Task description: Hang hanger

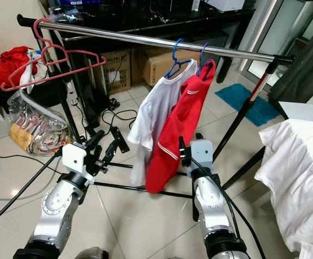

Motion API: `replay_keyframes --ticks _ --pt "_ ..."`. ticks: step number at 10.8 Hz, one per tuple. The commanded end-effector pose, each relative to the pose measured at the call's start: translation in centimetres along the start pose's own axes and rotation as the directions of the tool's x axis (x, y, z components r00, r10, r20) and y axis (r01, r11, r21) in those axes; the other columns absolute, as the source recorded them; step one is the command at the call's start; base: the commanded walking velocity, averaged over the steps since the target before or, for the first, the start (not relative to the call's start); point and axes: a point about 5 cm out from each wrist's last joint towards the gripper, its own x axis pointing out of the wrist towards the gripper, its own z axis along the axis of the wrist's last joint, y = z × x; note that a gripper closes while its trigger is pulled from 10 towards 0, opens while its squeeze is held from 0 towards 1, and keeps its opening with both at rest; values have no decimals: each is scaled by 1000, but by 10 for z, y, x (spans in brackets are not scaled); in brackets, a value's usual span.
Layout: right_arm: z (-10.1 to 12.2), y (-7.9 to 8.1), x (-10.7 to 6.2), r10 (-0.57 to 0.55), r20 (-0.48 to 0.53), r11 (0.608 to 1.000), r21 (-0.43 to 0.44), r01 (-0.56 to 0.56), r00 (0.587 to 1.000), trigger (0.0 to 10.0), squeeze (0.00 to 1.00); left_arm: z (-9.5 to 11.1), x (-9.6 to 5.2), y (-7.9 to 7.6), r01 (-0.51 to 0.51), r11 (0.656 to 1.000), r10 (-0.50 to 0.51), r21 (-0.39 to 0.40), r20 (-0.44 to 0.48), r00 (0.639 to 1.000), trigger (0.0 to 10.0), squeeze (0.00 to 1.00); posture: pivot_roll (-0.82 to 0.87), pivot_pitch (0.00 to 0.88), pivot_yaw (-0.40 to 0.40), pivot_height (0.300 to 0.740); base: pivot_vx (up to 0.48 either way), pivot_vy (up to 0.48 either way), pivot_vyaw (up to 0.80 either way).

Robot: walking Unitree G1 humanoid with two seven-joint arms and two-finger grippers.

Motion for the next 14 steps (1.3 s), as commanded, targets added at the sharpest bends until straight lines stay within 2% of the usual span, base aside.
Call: replay_keyframes --ticks 1,4,8,14 --pt "4 -4 4 -22 4 1000 -5 22 1000 10000 0 -2 2 -3 -1 1000 0 -13 -10 1000 10000 0 116 0 -65 740 0 0 0" --pt "5 -5 6 -35 6 999 -8 35 999 10000 0 0 6 -4 0 1000 0 -19 1 1000 10000 0 111 0 -65 740 0 0 0" --pt "7 2 10 -23 6 1000 -10 23 1000 10000 0 -1 6 0 -23 1000 23 1 -8 1000 10000 0 123 0 -70 740 0 0 0" --pt "10 9 17 -8 13 1000 -5 8 1000 10000 0 2 10 2 -24 1000 24 17 1 1000 10000 0 136 0 -69 740 350 0 0"
